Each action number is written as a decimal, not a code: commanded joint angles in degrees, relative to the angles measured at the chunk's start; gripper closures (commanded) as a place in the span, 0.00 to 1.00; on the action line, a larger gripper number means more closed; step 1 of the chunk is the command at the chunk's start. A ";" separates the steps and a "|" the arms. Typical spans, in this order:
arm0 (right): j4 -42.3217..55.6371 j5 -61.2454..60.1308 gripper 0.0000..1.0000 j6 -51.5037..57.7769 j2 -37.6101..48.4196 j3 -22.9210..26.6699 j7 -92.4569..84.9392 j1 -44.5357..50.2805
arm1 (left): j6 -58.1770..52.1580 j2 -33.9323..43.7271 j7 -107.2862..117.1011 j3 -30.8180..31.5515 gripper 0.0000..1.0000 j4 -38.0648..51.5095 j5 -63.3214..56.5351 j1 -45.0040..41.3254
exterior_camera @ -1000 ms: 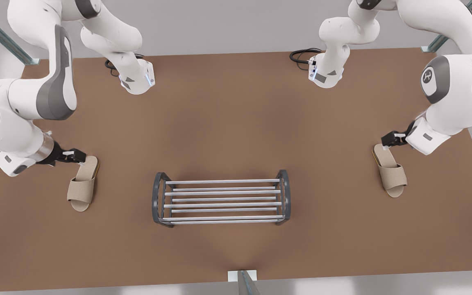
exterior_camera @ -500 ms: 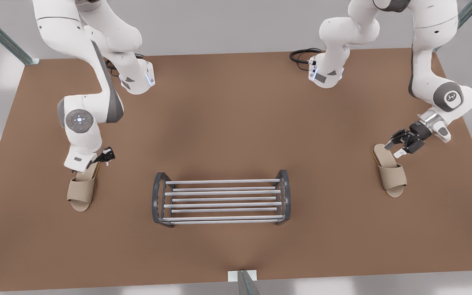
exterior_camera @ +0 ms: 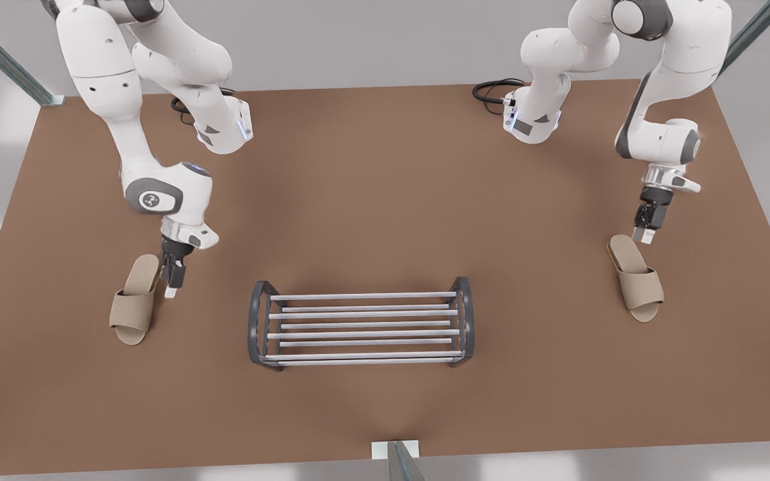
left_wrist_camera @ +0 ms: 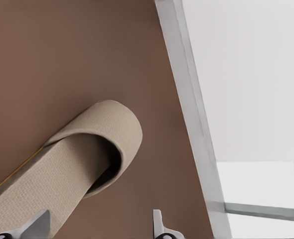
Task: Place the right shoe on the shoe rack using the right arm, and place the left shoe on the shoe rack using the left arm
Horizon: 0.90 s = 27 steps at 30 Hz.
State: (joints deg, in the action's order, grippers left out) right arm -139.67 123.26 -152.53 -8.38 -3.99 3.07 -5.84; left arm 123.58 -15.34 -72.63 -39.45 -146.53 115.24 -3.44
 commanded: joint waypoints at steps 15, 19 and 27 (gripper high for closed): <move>-3.94 34.41 0.00 12.87 -3.75 1.00 69.09 -8.92 | 1.93 -6.29 -43.47 8.95 0.00 5.73 23.19 0.01; -3.85 38.28 0.00 12.87 -5.42 2.40 70.67 -10.24 | 2.02 -8.04 -42.42 10.00 0.00 7.31 23.80 0.01; 2.30 42.85 0.00 13.05 -11.66 2.58 73.48 -9.98 | 3.16 -11.56 -42.15 12.37 0.00 11.44 26.44 0.54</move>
State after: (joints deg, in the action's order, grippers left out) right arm -137.88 164.14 -139.87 -19.57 -1.44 57.64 -15.82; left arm 126.34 -26.71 -107.21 -27.10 -135.38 141.25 -2.95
